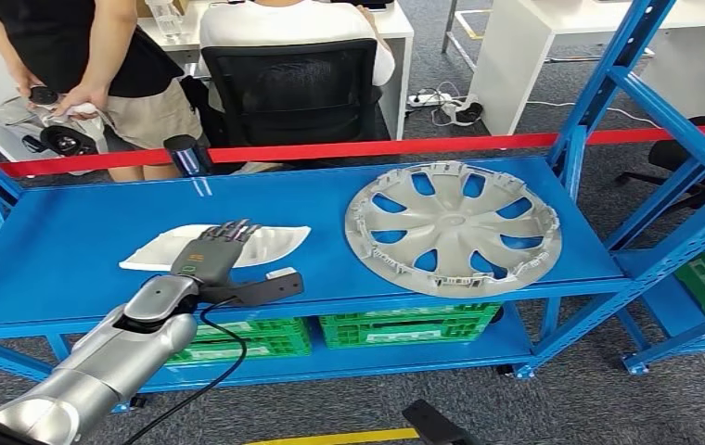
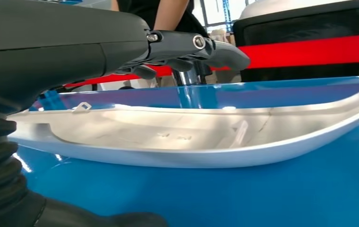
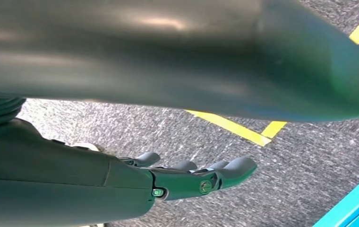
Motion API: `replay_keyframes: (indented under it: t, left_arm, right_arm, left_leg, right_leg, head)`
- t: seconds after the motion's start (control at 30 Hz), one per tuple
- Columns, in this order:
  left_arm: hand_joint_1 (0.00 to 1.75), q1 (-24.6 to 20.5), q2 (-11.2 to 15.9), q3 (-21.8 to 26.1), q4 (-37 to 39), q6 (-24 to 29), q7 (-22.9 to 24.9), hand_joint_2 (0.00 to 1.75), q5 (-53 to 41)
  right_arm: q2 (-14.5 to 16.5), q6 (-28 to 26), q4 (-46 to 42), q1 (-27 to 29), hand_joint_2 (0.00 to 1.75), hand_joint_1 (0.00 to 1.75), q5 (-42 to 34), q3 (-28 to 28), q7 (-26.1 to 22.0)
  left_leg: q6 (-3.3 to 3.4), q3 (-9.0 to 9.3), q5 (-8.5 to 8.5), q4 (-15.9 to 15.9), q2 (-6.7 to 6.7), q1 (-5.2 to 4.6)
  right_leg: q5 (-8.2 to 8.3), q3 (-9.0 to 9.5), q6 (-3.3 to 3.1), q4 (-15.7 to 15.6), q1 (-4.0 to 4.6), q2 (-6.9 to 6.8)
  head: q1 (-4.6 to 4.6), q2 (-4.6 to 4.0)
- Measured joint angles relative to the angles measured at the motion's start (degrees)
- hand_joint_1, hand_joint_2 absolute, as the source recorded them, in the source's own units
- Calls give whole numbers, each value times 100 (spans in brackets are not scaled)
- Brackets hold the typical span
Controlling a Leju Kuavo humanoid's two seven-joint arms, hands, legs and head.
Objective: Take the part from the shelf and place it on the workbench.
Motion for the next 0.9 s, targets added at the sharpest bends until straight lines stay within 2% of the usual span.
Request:
replay_keyframes:
  t: [0.4,0.47,0.53,0.6,0.63,0.9]
  left_arm:
    - [1,1,-4,67,43,-23,97,175,-72]
    - [24,3,-4,80,52,-34,135,175,-102]
    - [105,6,-4,95,66,-37,161,175,-118]
    - [168,10,-3,104,78,-37,170,175,-120]
    - [174,13,-2,110,83,-36,173,175,-120]
    - [175,37,0,149,108,-11,174,175,-121]
  right_arm:
    - [-2,-5,-2,5,0,0,15,-55,2]
    - [-2,-8,-2,8,0,0,30,-59,3]
    - [-3,-11,-2,10,0,0,50,-64,9]
    - [-4,-13,-3,11,0,0,60,-69,16]
    - [-4,-13,-3,11,0,0,63,-72,17]
    - [-19,-27,-40,18,0,0,73,-78,16]
  left_leg:
    - [0,0,0,0,0,0]
    - [0,0,0,0,0,0]
    - [0,-1,0,0,0,0]
    - [0,-1,0,0,0,0]
    - [0,-1,0,0,0,0]
    - [0,-2,0,0,-1,0]
  right_leg:
    - [0,0,0,0,0,0]
    - [0,0,0,0,0,0]
    - [0,0,0,0,0,0]
    - [0,0,0,0,0,0]
    - [0,0,0,0,0,0]
    - [0,0,0,0,0,-1]
  head:
    - [0,-1]
    - [0,-1]
    - [0,-1]
    - [0,0]
    - [0,-1]
    - [0,-1]
